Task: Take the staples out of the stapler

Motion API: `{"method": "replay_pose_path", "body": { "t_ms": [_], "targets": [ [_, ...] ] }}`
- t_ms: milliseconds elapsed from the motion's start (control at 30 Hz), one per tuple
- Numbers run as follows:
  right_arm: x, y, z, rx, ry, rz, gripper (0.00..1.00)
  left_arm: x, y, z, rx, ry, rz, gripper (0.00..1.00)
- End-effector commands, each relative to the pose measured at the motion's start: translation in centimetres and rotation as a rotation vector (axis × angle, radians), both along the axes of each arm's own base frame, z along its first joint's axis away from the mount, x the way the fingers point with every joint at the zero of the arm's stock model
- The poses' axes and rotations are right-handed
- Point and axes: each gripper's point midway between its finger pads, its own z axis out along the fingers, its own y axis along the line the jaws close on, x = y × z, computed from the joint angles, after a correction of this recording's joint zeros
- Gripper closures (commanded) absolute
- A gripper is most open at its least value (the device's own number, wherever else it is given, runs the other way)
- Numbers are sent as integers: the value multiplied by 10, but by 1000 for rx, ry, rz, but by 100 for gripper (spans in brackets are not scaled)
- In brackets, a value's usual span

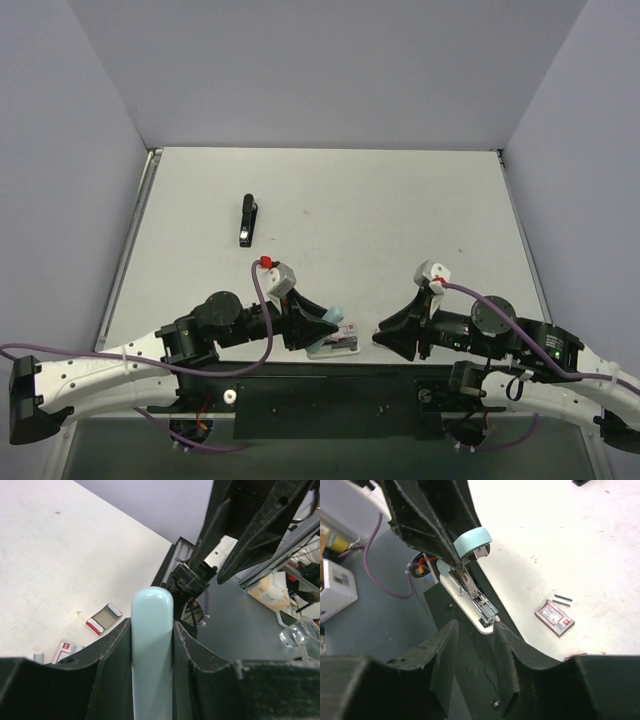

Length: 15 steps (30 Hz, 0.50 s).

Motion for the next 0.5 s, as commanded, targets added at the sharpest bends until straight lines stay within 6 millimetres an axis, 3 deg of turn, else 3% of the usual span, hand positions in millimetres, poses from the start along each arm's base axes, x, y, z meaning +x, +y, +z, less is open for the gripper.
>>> {"method": "replay_pose_path", "body": {
  "t_ms": [0, 133, 467],
  "targets": [
    [25, 2, 6, -46, -44, -117, 76, 28, 3, 31, -31, -32, 148, 100],
    [51, 10, -2, -120, -38, -243, 100, 46, 2, 23, 7, -23, 241, 100],
    [88, 55, -31, -208, -68, -289, 100, 77, 2, 14, 55, -32, 392, 100]
  ]
}}
